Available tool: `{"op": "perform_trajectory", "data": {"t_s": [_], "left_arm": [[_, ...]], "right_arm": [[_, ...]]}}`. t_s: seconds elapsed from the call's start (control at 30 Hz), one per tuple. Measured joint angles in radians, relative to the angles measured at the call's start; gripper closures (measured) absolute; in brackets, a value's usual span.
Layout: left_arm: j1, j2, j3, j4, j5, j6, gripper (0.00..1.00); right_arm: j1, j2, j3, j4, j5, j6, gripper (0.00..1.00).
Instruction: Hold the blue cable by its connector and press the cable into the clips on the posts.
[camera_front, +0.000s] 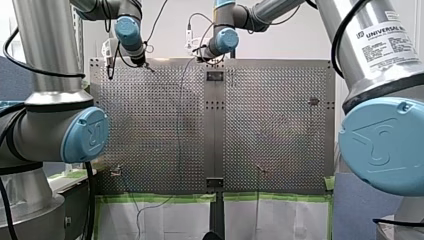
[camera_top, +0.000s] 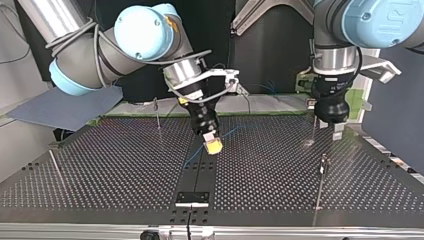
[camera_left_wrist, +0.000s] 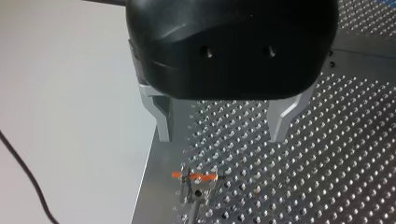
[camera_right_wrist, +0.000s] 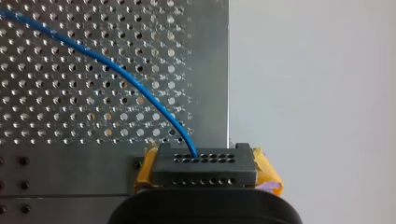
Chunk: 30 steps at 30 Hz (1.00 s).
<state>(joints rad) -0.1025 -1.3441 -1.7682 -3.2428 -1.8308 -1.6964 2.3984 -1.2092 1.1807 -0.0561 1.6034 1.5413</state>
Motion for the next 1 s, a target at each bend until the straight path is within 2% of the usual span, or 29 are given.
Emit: {"op": "perform_trajectory", "data": {"t_s": [0.37,0.8,1.0], "left_arm": [[-0.042,-0.006,0.0,-0.045,-0.006,-0.065,0.02],[-0.066,-0.027,-0.02,-0.027,-0.012,-0.076,0.02],[-0.071,-0.053,-0.014,-0.036,0.005,-0.117,0.02]], "right_arm": [[0.01,-0.002,0.042,-0.001,0.011,-0.004,1.0],[0.014,-0.006,0.083,-0.005,0.034,-0.007,1.0],[0.014,-0.007,0.083,-0.006,0.035,-0.007,1.0]]}}
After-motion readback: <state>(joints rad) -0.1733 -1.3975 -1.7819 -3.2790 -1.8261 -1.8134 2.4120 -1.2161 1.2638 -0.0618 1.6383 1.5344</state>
